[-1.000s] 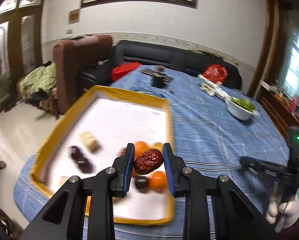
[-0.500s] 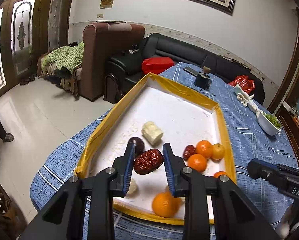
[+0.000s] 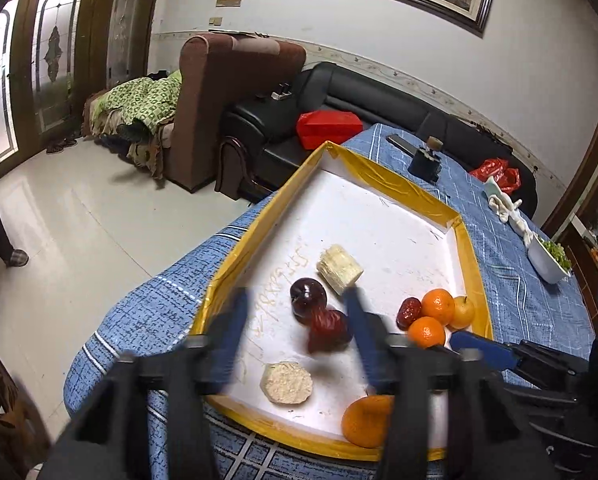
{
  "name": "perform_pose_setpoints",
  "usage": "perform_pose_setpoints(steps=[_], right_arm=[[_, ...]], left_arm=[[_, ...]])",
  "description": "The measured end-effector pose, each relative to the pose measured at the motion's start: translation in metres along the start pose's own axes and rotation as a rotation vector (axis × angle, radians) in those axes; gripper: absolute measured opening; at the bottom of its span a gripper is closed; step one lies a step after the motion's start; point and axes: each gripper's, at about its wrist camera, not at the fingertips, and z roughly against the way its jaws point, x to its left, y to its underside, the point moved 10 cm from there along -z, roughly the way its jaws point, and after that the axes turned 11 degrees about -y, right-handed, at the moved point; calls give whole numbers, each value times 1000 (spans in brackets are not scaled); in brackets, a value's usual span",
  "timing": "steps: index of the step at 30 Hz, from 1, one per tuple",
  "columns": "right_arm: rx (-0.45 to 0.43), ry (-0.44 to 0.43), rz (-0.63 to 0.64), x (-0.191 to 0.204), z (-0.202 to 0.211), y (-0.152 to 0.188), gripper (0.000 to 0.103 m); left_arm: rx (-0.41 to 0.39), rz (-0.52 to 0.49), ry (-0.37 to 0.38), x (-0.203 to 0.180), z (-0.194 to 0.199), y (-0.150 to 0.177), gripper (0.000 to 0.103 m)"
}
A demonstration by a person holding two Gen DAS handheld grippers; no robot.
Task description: Organize fruits
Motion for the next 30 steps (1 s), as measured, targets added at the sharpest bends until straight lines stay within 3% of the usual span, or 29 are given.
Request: perform_pose_setpoints(steps=[1,2,14,23,30], right_arm=[[-12,4,-1,0,1,-1,63],[-25,7,-1,1,2,-2,66],[-136,57,-65,-15,57,16,68],[-201,123,-101,-42,105,41,73],[-231,159,-139,-62,131,57,74]], left_arm=[[-13,4,-7,1,4,-2,62],[-21,2,-12,1,6,-4,63],[-141,-112,-168,-27,50,-8,82],[-189,-232,-185,-81,80,8,93],[-186,-302,-151,-117,90,26,94]])
